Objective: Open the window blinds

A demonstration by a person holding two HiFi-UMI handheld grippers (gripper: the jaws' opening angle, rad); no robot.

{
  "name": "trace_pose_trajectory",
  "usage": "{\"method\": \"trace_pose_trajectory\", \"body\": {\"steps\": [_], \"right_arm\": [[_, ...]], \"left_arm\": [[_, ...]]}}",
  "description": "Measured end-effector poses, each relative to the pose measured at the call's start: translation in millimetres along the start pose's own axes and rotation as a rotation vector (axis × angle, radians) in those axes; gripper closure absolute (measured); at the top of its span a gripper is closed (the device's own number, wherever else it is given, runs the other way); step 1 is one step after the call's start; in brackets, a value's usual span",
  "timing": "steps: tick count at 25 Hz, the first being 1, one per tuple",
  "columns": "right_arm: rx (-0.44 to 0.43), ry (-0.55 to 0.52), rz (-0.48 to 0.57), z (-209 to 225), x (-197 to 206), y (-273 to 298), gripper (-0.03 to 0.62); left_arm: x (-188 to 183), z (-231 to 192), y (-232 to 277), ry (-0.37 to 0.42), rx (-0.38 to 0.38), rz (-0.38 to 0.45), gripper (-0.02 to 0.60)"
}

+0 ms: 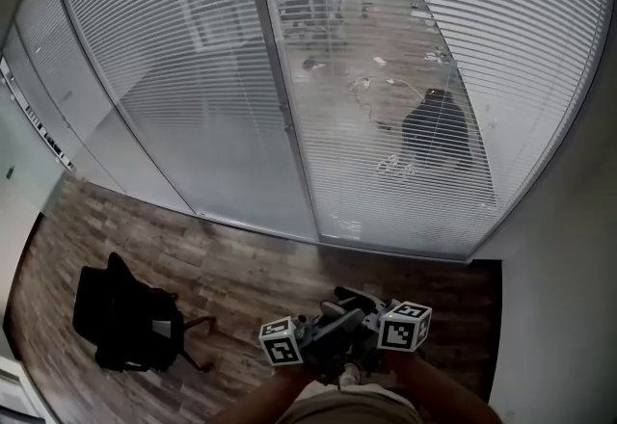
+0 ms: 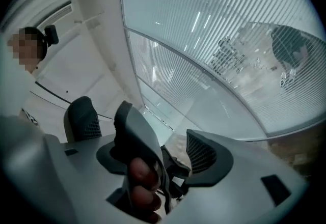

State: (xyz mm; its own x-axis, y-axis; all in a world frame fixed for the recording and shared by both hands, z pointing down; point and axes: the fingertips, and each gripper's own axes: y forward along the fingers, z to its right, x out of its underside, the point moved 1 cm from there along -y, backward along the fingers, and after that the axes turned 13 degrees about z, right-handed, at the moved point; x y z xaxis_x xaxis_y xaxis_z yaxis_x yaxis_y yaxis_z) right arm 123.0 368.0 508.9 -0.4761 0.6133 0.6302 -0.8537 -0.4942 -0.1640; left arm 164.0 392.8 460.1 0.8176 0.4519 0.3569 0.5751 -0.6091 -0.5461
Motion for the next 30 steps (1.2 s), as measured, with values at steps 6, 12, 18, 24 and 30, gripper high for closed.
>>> {"method": "trace_pose_trajectory", "body": {"steps": [6,12,18,24,30], "right_arm": [[0.003,0.074,-0.061,6,11,23,0.253],[-0.127,0.085,-0.119,-9,17,61,0.255],[-0.114,0.035,-0.158,-17,17,66,0.255],[-0.114,0.024,-0.197,-22,25,74,0.255],[-0.132,0.036,-0.240,-23,28,92,0.255]], "left_arm": [[-24,-7,-7,0.024,-0.039,0.065,0.448],[-58,-6,-13,0.096,-0.023,0.094,0.460],[-67,3,-17,0.080,0.029,0.140,0.463],[-77,6,-25,0.077,0.040,0.184,0.463],[-95,3,-29,0.089,0.025,0.222,0.463]]}}
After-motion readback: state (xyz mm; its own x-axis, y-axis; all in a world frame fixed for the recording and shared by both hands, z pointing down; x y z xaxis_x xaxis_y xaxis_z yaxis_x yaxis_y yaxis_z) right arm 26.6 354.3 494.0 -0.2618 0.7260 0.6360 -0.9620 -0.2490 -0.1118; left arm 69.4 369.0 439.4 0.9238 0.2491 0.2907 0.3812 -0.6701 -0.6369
